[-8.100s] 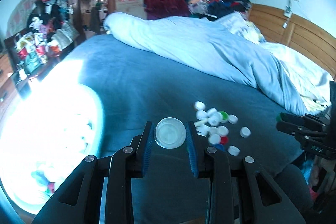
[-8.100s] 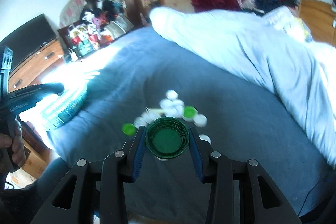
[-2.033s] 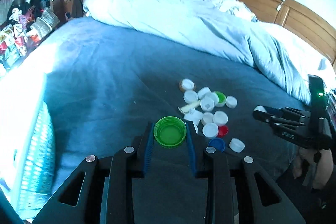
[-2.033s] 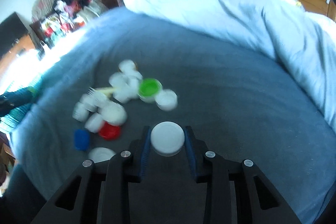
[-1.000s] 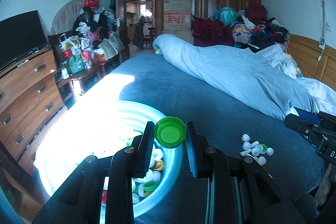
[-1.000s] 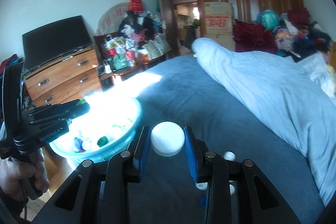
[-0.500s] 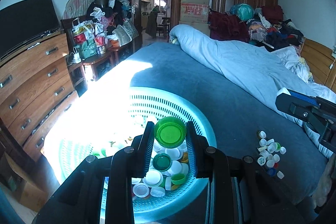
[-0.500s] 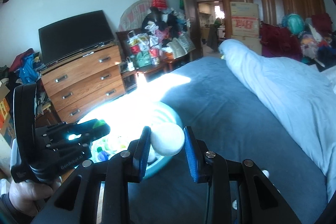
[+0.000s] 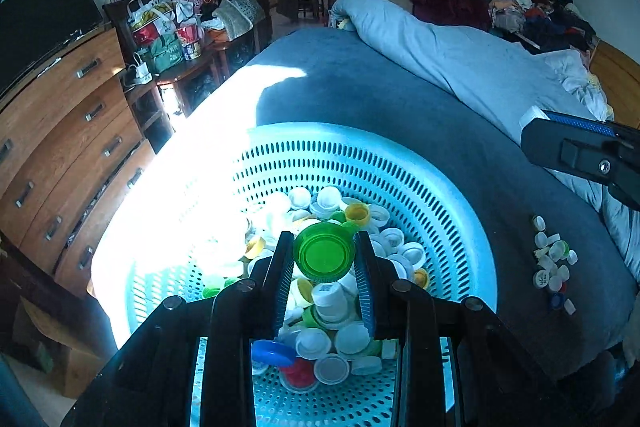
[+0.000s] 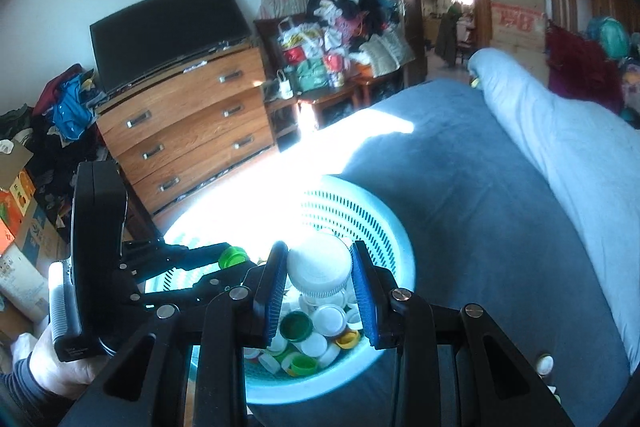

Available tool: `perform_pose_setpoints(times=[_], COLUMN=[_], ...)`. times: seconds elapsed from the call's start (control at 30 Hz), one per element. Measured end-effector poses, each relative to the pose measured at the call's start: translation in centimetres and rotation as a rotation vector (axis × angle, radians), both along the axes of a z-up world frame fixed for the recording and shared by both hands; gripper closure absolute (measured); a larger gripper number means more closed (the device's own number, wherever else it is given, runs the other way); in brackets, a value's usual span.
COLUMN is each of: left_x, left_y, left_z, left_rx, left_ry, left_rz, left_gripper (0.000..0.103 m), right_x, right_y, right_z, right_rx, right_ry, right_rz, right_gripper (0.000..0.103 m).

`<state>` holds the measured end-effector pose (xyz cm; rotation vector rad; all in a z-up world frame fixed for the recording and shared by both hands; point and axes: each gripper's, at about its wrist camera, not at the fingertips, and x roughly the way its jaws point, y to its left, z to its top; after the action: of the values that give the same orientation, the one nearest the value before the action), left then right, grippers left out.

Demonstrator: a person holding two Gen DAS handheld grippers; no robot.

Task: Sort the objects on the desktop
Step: 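Carry the bright green and white caps over the basket, then open both tools to drop the caps into the basket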

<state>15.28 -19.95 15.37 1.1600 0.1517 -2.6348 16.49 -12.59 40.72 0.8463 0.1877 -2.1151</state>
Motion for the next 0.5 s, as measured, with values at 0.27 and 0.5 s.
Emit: perform_pose_setpoints(times=[0.27, 0.5], left_x=[-2.1, -5.2], left_y=[-5.7, -8.3], left_z=[0.4, -1.1], left_rx=[0.04, 0.063], left_ry=[-0.09, -0.216], left_rz=[0.025, 0.001], left_gripper=[0.077, 0.077], right_x=[-4.6, -7.9], right_y=[-5.6, -9.6], right_z=[-0.9, -3.7], right_rx=[0.125, 0.191], right_ry=[-0.114, -0.26], right_rz=[0.071, 0.085], right_gripper=[0.068, 0.068])
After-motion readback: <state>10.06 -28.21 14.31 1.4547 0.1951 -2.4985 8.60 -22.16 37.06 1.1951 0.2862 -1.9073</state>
